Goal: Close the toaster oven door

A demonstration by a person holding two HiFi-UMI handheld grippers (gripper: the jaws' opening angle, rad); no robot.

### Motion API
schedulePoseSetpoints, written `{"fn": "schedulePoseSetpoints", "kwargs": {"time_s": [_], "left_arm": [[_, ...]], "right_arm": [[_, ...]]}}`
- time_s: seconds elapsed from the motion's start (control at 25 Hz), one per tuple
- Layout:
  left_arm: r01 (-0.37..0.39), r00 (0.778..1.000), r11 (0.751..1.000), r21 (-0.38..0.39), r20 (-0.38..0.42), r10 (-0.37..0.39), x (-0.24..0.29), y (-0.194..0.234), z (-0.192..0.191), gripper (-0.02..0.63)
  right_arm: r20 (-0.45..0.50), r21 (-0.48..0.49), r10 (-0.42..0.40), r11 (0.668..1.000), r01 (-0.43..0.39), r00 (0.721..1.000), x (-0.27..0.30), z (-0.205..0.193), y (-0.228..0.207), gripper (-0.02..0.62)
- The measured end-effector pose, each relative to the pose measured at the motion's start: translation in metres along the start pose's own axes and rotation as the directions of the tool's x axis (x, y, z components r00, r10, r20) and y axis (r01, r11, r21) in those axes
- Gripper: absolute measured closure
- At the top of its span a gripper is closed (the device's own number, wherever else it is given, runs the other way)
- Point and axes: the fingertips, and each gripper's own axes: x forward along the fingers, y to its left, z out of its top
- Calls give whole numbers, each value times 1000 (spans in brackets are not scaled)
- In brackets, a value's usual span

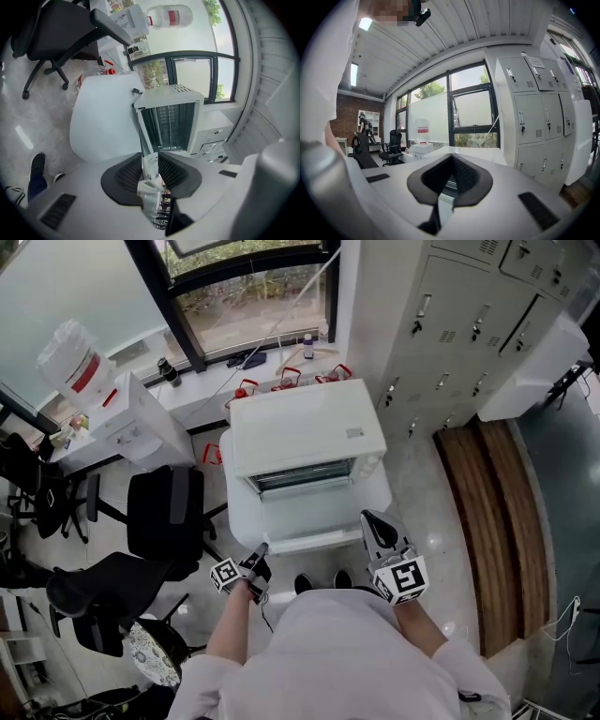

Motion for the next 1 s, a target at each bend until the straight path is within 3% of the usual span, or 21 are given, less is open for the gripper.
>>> {"fn": "schedulePoseSetpoints", "kwargs": {"time_s": [0.44, 1.0], "left_arm": [[159, 986, 986, -45, 53, -156, 10, -54, 28, 485], [108, 994, 986, -123, -6, -110, 22, -79, 46, 466]], "right_arm": [[7, 4, -6, 1000, 6, 1000, -3, -1, 1, 588], [12, 11, -3, 1000, 3, 1000, -3, -2, 4, 588]]}}
